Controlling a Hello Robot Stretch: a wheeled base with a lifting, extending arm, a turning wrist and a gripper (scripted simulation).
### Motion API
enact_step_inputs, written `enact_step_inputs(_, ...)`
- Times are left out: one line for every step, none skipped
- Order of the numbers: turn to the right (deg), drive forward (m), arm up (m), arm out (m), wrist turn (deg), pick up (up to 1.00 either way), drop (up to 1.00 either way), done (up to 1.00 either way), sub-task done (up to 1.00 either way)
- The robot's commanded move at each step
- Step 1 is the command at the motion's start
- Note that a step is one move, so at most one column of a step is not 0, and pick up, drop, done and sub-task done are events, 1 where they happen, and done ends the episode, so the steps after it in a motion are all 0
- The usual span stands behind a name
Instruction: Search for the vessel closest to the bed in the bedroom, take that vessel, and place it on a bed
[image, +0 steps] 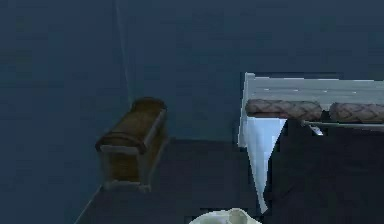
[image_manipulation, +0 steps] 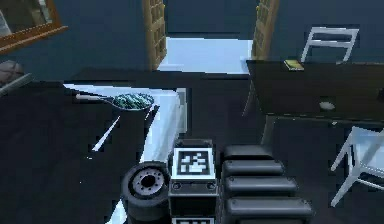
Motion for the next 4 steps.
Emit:
enact_step_inputs(0.0, 1.00, 0.00, 0.00, 0.0, 0.00, 0.00, 0.00, 0.00)
enact_step_inputs(9.0, 0.00, 0.00, 0.00, 0.0, 0.00, 0.00, 0.00, 0.00)
enact_step_inputs(0.0, 0.25, 0.00, 0.00, 0.0, 0.00, 0.00, 0.00, 0.00)
enact_step_inputs(-6.0, 0.00, 0.00, 0.00, 0.0, 0.00, 0.00, 0.00, 0.00)
